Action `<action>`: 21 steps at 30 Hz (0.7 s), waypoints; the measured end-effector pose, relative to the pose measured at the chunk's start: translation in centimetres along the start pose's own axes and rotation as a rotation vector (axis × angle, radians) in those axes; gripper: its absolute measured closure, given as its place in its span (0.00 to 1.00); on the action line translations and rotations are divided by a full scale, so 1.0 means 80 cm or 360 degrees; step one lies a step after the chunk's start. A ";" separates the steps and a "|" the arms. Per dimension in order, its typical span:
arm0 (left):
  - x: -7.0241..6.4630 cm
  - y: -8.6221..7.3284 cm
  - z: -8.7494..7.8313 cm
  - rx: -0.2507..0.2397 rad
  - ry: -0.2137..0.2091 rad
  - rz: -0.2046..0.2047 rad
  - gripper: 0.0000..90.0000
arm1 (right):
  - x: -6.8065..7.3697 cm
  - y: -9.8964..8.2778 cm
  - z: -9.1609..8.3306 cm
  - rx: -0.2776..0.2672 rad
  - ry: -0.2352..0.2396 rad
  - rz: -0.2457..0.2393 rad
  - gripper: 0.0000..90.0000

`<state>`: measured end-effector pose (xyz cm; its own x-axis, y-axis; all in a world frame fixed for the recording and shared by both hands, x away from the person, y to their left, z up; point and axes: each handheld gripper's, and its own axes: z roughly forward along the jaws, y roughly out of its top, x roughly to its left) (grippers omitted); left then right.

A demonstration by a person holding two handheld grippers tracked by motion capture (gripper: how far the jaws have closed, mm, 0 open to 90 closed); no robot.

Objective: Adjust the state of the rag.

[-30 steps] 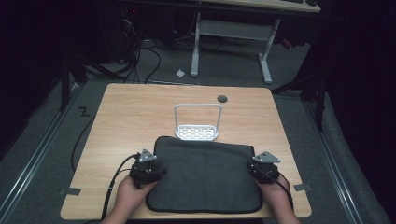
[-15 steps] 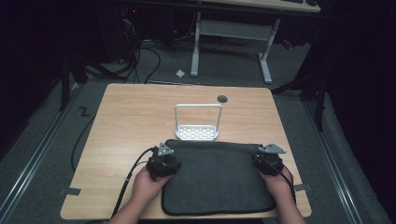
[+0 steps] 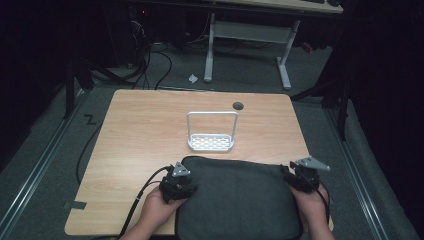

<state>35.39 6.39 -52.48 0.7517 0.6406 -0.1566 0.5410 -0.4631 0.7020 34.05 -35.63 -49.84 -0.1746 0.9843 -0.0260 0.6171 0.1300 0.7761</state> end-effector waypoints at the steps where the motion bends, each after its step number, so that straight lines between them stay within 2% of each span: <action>1: 0.001 0.000 0.000 -0.0003 0.0000 -0.0003 0.68 | -0.007 0.003 0.010 0.0015 0.0025 0.0034 0.57; 2: 0.002 0.000 0.000 -0.0004 -0.0002 -0.0008 0.68 | -0.012 0.004 0.020 0.0043 0.0041 0.0045 0.54; 3: 0.002 0.000 0.000 -0.0008 -0.0002 -0.0012 0.68 | -0.014 0.004 0.030 0.0101 0.0045 0.0087 0.52; 4: 0.002 0.000 0.000 -0.0006 -0.0003 -0.0010 0.68 | -0.014 0.003 0.039 0.0169 0.0084 0.0107 0.54; 5: 0.002 0.000 0.000 -0.0007 -0.0003 -0.0009 0.68 | -0.010 0.001 0.044 0.0228 0.0106 0.0081 0.70; 6: 0.001 0.000 0.000 -0.0012 0.0003 -0.0003 0.68 | -0.005 0.001 0.044 0.0219 0.0130 0.0009 0.87; 8: 0.002 -0.001 0.001 -0.0019 0.0002 0.0001 0.68 | 0.004 0.014 0.033 0.0126 0.0095 -0.0078 0.91; 11: 0.004 -0.002 0.001 -0.0033 -0.0005 -0.0015 0.69 | 0.007 0.047 -0.012 -0.0171 0.0072 -0.0107 0.90; 12: 0.003 -0.003 0.001 -0.0037 0.0002 -0.0012 0.69 | 0.008 0.055 -0.029 -0.0258 0.0074 -0.0132 0.86; 14: 0.002 -0.003 0.001 -0.0039 0.0007 -0.0008 0.68 | 0.009 0.061 -0.056 -0.0340 0.0073 -0.0129 0.76; 16: 0.002 -0.003 0.000 -0.0037 0.0002 -0.0013 0.67 | 0.007 0.057 -0.065 -0.0347 0.0037 -0.0131 0.69; 17: 0.002 -0.003 0.000 -0.0033 -0.0001 -0.0012 0.66 | 0.006 0.053 -0.066 -0.0340 0.0045 -0.0107 0.69; 19: 0.005 -0.002 -0.002 -0.0027 0.0012 -0.0012 0.65 | 0.003 0.045 -0.057 -0.0290 0.0032 -0.0124 0.71; 21: 0.009 -0.002 -0.006 -0.0042 0.0032 -0.0032 0.64 | 0.001 0.037 -0.040 -0.0200 0.0034 -0.0111 0.72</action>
<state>35.70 7.21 -52.37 0.7330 0.6619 -0.1570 0.5456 -0.4341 0.7169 33.41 -35.54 -45.52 -0.2309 0.9704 -0.0702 0.5021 0.1806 0.8457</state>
